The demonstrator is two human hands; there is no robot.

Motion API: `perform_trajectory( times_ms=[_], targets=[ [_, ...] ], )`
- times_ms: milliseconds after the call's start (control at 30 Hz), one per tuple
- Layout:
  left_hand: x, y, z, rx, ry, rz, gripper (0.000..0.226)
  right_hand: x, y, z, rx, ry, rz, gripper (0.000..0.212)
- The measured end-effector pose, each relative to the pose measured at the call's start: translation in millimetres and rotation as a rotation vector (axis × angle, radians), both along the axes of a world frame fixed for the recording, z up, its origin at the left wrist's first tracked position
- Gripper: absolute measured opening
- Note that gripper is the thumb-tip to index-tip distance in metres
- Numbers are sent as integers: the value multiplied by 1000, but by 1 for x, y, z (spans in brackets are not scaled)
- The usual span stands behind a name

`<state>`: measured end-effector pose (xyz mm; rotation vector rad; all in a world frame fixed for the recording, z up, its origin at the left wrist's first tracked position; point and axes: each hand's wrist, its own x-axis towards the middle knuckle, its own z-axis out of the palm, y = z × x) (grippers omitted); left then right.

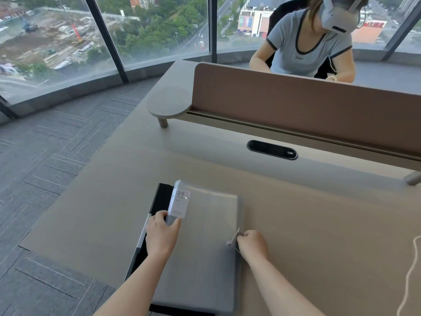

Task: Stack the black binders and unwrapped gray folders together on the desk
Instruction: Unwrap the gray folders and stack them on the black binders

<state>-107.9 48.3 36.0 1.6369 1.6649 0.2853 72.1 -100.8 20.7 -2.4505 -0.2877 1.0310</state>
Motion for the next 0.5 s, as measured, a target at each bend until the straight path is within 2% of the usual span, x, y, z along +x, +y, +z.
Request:
perform_trajectory(
  times_ms=[200,300,500],
  targets=[
    [5,16,-5,-95,7,2,40,-1,7,-2,-6,76,-80,18],
    [8,22,-1,-153,-2,40,30,0,10,-12,14,146,-159,13],
    [10,27,6,-235,-29,95,36,-1,13,-29,68,159,-243,19]
  ],
)
